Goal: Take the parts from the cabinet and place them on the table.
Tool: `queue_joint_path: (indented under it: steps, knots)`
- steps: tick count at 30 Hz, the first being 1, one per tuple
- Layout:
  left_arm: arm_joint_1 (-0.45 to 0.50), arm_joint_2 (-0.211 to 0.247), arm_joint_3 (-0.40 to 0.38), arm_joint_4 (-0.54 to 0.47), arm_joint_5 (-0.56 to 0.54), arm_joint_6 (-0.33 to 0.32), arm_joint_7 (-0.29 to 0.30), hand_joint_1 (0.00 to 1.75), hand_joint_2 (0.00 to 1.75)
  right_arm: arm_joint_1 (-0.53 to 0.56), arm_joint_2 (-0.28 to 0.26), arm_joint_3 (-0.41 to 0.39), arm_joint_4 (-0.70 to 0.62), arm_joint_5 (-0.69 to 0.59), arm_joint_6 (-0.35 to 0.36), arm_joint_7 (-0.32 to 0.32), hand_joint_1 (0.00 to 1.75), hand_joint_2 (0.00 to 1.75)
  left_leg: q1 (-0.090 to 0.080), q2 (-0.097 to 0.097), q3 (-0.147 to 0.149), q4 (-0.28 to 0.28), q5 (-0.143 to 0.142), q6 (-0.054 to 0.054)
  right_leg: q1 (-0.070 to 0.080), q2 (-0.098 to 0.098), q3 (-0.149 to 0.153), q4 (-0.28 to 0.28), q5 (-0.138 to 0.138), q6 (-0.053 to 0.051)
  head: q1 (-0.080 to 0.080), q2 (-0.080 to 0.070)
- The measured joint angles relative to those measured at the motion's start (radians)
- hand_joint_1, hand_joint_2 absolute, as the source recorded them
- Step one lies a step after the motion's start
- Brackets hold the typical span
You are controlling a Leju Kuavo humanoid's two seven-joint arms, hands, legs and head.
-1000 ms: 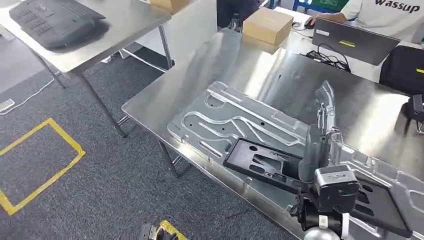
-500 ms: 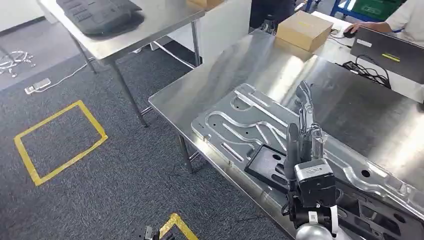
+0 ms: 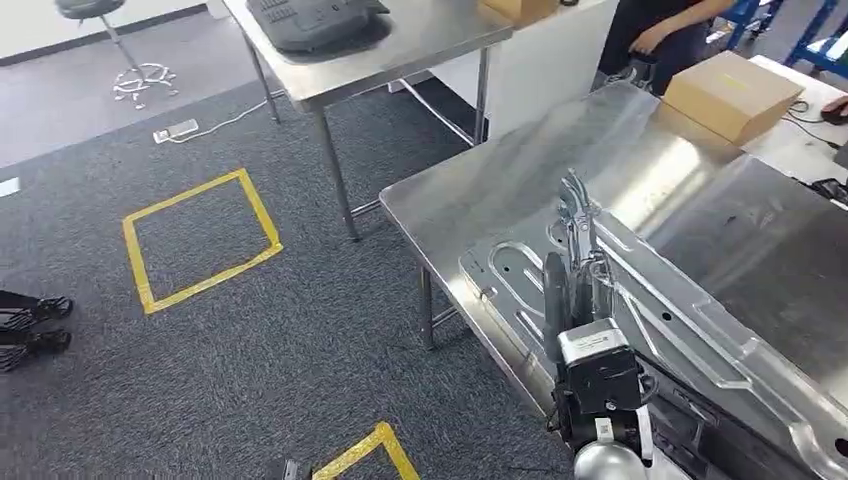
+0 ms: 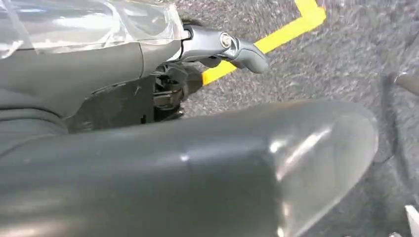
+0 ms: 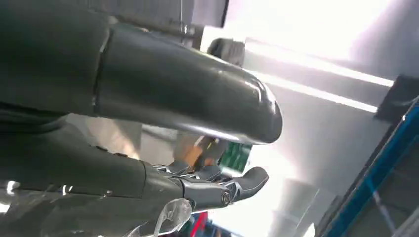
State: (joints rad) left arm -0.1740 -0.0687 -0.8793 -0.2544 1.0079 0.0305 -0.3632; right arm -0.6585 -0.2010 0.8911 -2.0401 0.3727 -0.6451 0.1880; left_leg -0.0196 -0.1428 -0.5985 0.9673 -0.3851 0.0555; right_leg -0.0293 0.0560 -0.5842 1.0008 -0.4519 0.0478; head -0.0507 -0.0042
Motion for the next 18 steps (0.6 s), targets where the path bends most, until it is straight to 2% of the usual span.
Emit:
queue_joint_path:
  steps: [2, 3, 4, 5, 6, 8, 9, 10, 11, 12, 13, 14, 17, 18]
  knots:
    - [0.009, 0.003, 0.001, 0.000, 0.003, 0.003, 0.002, 0.00, 0.00, 0.000, 0.003, 0.002, 0.004, -0.011, 0.006, -0.011, 0.00, 0.00, 0.003, -0.016, -0.006, -0.001, 0.001, -0.003, 0.004, -0.021, 0.001, 0.000, 0.001, -0.008, 0.000, 0.000]
    - [0.012, 0.009, 0.002, 0.000, 0.005, 0.003, 0.003, 0.00, 0.00, 0.000, 0.004, 0.003, 0.005, -0.014, 0.008, -0.016, 0.00, 0.00, 0.007, -0.016, -0.007, 0.005, -0.003, -0.006, -0.005, -0.033, 0.003, -0.003, 0.003, -0.014, 0.000, 0.000]
    - [0.017, 0.009, 0.002, 0.000, 0.005, 0.002, 0.004, 0.00, 0.00, 0.000, 0.010, 0.004, 0.006, -0.021, 0.013, -0.019, 0.00, 0.00, -0.002, 0.055, -0.021, 0.036, -0.020, -0.017, -0.001, -0.040, 0.008, -0.003, 0.001, -0.018, -0.001, 0.000]
    - [0.016, 0.010, 0.002, 0.000, 0.005, 0.002, 0.004, 0.00, 0.00, 0.001, 0.013, 0.006, 0.008, -0.021, 0.017, -0.024, 0.00, 0.00, 0.000, 0.101, -0.047, 0.095, -0.048, -0.026, 0.001, -0.050, 0.010, -0.003, -0.001, -0.021, -0.002, 0.000]
    - [0.012, 0.010, 0.003, 0.000, 0.005, 0.002, 0.005, 0.00, 0.00, 0.000, 0.014, 0.007, 0.009, -0.022, 0.021, -0.027, 0.00, 0.00, 0.007, 0.122, -0.087, 0.173, -0.081, -0.032, 0.003, -0.059, 0.012, -0.003, -0.003, -0.024, -0.003, 0.000]
    - [0.007, 0.009, 0.003, 0.000, 0.005, -0.001, 0.008, 0.00, 0.00, 0.001, 0.016, 0.011, 0.013, -0.032, 0.027, -0.029, 0.00, 0.00, 0.016, 0.134, -0.174, 0.332, -0.138, -0.039, 0.003, -0.090, 0.015, -0.003, -0.009, -0.028, -0.003, 0.000]
    - [0.008, 0.008, 0.003, 0.000, 0.005, 0.000, 0.010, 0.00, 0.00, 0.001, 0.018, 0.013, 0.016, -0.041, 0.028, -0.031, 0.00, 0.00, 0.019, 0.135, -0.191, 0.356, -0.135, -0.040, 0.003, -0.103, 0.018, -0.003, -0.011, -0.028, -0.002, 0.000]
    - [0.010, 0.008, 0.003, 0.000, 0.004, 0.002, 0.011, 0.00, 0.00, 0.001, 0.020, 0.014, 0.018, -0.044, 0.032, -0.032, 0.00, 0.00, 0.020, 0.136, -0.180, 0.324, -0.110, -0.039, 0.003, -0.117, 0.021, -0.003, -0.014, -0.027, -0.003, 0.000]
    - [0.011, 0.008, 0.003, 0.000, 0.003, 0.005, 0.012, 0.00, 0.00, 0.001, 0.022, 0.016, 0.021, -0.051, 0.034, -0.035, 0.00, 0.00, 0.020, 0.139, -0.144, 0.255, -0.072, -0.035, 0.003, -0.130, 0.026, -0.003, -0.017, -0.026, -0.002, 0.000]
    - [0.012, 0.008, 0.003, 0.000, 0.001, 0.009, 0.014, 0.00, 0.00, 0.001, 0.026, 0.017, 0.023, -0.056, 0.034, -0.040, 0.00, 0.00, 0.017, 0.150, -0.092, 0.150, -0.025, -0.027, 0.004, -0.145, 0.031, -0.004, -0.021, -0.023, -0.002, 0.000]
    - [0.012, 0.009, 0.003, 0.000, 0.000, 0.016, 0.018, 0.00, 0.00, 0.001, 0.027, 0.017, 0.024, -0.060, 0.034, -0.042, 0.00, 0.00, 0.007, 0.194, -0.038, 0.052, 0.010, -0.014, 0.005, -0.156, 0.038, -0.005, -0.024, -0.022, -0.002, 0.000]
    - [0.011, 0.012, 0.003, 0.001, 0.000, 0.024, 0.024, 0.00, 0.00, 0.001, 0.027, 0.017, 0.025, -0.061, 0.035, -0.045, 0.00, 0.00, -0.009, 0.251, -0.016, -0.003, 0.007, -0.004, 0.010, -0.167, 0.044, -0.005, -0.030, -0.015, -0.002, 0.000]
    - [0.018, 0.014, 0.003, 0.001, 0.001, 0.033, 0.032, 0.00, 0.00, 0.001, 0.028, 0.021, 0.027, -0.060, 0.039, -0.048, 0.00, 0.00, -0.013, 0.208, -0.021, -0.003, 0.004, -0.002, 0.008, -0.204, 0.055, -0.017, -0.038, -0.001, -0.002, 0.000]
    - [0.022, 0.015, 0.003, 0.001, 0.001, 0.034, 0.032, 0.00, 0.00, 0.000, 0.031, 0.023, 0.027, -0.059, 0.039, -0.050, 0.00, 0.00, -0.013, 0.193, -0.015, -0.011, 0.008, 0.000, 0.012, -0.217, 0.063, -0.022, -0.040, 0.005, -0.002, 0.000]
